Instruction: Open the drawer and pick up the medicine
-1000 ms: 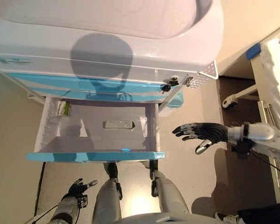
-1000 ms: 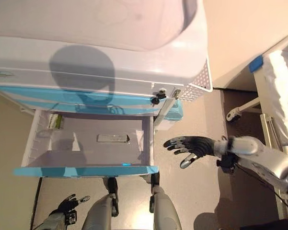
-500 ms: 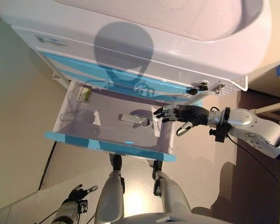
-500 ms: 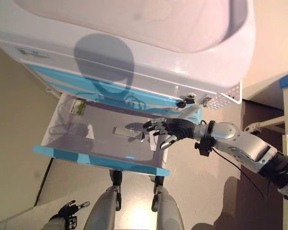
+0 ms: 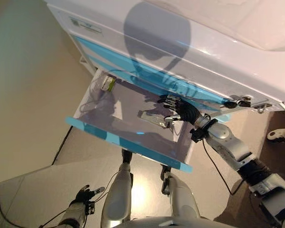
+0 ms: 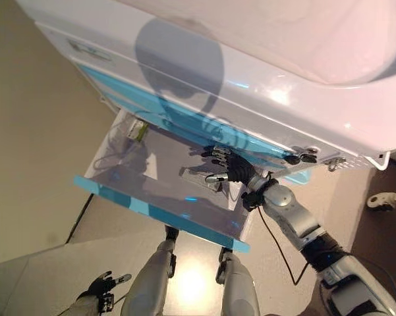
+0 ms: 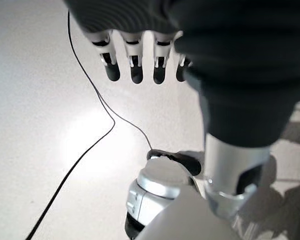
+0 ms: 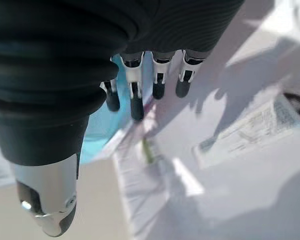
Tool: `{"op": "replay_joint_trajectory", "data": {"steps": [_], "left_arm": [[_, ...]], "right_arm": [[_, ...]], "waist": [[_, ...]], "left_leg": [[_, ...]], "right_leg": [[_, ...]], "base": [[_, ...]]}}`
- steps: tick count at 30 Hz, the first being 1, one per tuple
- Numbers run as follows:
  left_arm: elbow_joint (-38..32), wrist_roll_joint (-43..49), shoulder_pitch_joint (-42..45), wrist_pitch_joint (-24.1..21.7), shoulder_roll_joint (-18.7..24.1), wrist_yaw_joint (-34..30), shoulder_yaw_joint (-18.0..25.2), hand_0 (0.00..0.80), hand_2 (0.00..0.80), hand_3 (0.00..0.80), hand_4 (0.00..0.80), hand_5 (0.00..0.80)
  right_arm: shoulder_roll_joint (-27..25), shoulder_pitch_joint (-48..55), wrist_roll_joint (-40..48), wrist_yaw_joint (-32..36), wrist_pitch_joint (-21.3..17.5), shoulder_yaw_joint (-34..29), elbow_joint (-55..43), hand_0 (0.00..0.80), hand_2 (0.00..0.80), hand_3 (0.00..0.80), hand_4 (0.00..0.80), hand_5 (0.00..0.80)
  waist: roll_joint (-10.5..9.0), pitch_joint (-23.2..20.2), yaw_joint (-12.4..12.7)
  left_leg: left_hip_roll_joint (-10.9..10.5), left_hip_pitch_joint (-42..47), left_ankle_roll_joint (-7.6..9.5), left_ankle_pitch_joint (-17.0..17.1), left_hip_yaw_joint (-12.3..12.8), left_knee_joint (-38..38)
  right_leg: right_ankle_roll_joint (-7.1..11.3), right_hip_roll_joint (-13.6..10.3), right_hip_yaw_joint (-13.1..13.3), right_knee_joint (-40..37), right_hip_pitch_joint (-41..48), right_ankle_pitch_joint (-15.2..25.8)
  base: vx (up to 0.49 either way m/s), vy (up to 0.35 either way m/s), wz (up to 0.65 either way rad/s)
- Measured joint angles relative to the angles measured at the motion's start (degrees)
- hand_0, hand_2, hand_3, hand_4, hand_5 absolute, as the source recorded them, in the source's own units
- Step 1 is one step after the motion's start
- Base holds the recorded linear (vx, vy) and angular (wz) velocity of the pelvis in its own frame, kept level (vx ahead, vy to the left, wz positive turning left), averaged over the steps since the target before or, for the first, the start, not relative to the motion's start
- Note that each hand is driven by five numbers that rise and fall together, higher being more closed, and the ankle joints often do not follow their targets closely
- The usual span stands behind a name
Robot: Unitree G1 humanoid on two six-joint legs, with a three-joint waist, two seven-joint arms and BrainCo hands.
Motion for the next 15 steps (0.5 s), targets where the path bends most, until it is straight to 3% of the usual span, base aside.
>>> {"op": "replay_joint_trajectory", "data": {"steps": [2,6,15], "left_arm": [[-1.77,0.01,-0.13,-0.07,-0.51,1.09,-1.23,0.0,0.0,0.0,0.0,0.0],[-2.78,0.01,-0.24,-0.11,-1.4,2.39,-1.43,0.0,0.0,0.0,0.0,0.0],[-4.19,-0.01,-0.32,-0.14,-2.0,4.3,-3.45,0.0,0.0,0.0,0.0,0.0]], "right_arm": [[3.88,1.05,-10.46,-3.94,-1.63,-1.02,2.13,0.0,0.0,0.0,0.0,0.0],[4.3,0.0,-21.9,-8.11,-1.42,-0.88,7.22,0.0,0.0,0.0,0.0,0.0],[8.51,-4.13,-39.81,-13.6,0.88,1.07,21.13,0.0,0.0,0.0,0.0,0.0]], "waist": [[0.51,0.42,-0.09],[1.28,0.97,0.18],[2.42,1.65,0.49]], "left_leg": [[-0.14,-0.51,-0.09,0.22,-0.81,0.0],[-0.68,-0.67,0.07,0.41,-1.46,-0.02],[-0.78,-1.44,0.1,0.77,-2.26,-0.04]], "right_leg": [[0.0,-0.05,-0.61,0.13,-0.1,-0.23],[0.3,-0.58,-0.83,0.75,-0.19,-0.65],[0.39,-0.62,-0.86,1.02,-0.79,-0.86]], "base": [[0.01,-0.012,0.19],[0.012,-0.011,0.1],[0.004,-0.007,0.04]]}}
